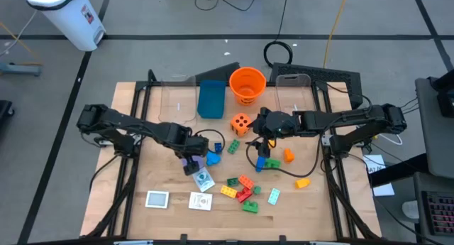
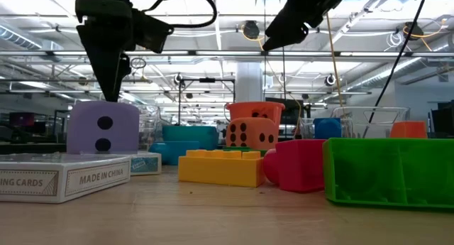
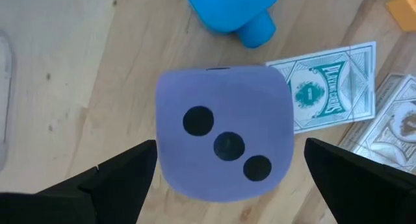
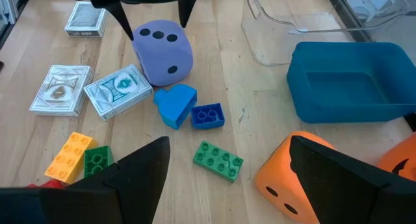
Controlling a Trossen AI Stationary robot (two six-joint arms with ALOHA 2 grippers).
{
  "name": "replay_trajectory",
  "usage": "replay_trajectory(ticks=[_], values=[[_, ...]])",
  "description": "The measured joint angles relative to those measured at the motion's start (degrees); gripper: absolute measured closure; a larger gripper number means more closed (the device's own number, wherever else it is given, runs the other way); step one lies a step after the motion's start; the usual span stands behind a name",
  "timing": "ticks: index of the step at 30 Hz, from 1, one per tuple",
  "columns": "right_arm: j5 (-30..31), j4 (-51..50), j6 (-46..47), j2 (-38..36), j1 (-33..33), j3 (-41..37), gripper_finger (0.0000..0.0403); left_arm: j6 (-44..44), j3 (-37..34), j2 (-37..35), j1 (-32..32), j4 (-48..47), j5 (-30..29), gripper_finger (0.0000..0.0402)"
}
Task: Pick & Place Toys
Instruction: Put the violet dice into the left transparent bin
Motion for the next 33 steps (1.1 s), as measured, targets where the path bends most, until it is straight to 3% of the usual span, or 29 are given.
replay_trajectory(ticks=[20,27,33], values=[[0.01,-0.02,0.04,0.00,0.00,-0.01,0.0094,1.52,-3.88,-0.17,0.08,4.31,0.16,0.0004],[0.01,-0.02,0.04,-0.01,0.00,-0.01,0.0094,-0.87,-3.94,-0.03,-0.37,5.93,-7.40,0.0004],[0.01,-0.02,0.06,0.00,0.00,-0.01,0.0094,2.52,-4.05,0.09,-1.46,4.64,-11.78,0.0004]])
